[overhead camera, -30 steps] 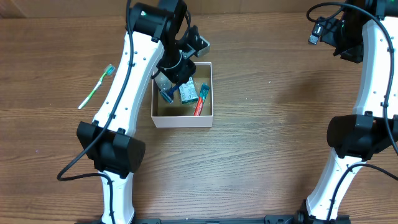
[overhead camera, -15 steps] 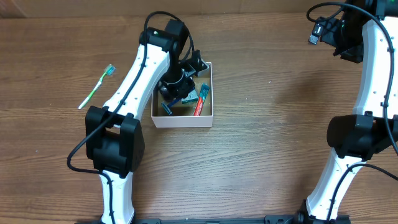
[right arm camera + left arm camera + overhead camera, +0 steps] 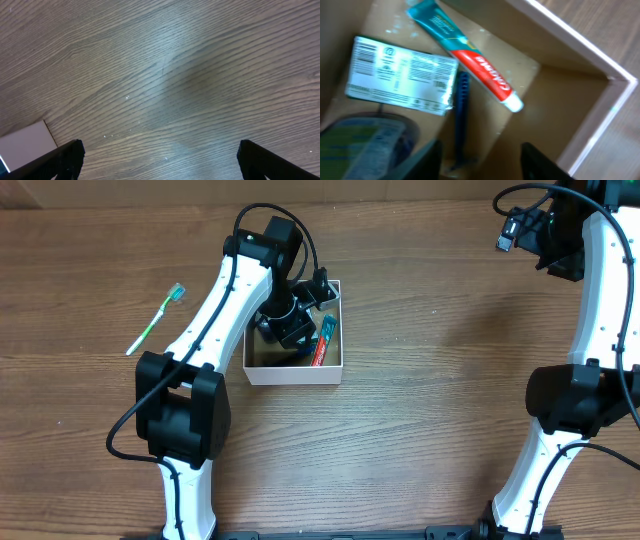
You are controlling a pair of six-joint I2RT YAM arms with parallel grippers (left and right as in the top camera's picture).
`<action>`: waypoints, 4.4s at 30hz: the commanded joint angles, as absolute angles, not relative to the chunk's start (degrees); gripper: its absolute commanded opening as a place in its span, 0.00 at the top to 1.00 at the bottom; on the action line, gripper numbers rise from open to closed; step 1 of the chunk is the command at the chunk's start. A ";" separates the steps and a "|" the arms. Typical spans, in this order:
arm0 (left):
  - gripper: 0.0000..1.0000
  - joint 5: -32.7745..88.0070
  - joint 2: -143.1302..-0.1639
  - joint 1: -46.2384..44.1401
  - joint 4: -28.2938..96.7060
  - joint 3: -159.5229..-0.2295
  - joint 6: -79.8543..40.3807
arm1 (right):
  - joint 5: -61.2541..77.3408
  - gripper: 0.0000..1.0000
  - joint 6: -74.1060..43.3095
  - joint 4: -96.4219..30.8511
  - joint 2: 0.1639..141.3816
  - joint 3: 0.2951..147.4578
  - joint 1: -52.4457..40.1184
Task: Pack container
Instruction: 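Carry the razor into the box and release it, then move the left gripper back over the green toothbrush, then lower the left gripper and grasp the green toothbrush handle, then carry the toothbrush into the box and release it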
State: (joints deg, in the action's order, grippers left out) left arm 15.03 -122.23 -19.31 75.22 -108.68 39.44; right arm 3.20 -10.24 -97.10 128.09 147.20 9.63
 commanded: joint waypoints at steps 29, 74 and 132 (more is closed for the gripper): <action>0.00 15.11 -121.82 16.80 73.67 -118.17 13.80 | 3.51 0.00 -9.78 -96.99 126.32 147.26 9.61; 0.30 13.41 -133.62 18.72 59.77 -102.35 16.67 | 3.51 0.00 -9.78 -96.99 126.32 147.26 9.61; 0.96 16.80 -121.91 -13.23 96.82 -150.10 22.79 | 3.51 0.00 -9.78 -96.99 126.32 147.26 9.61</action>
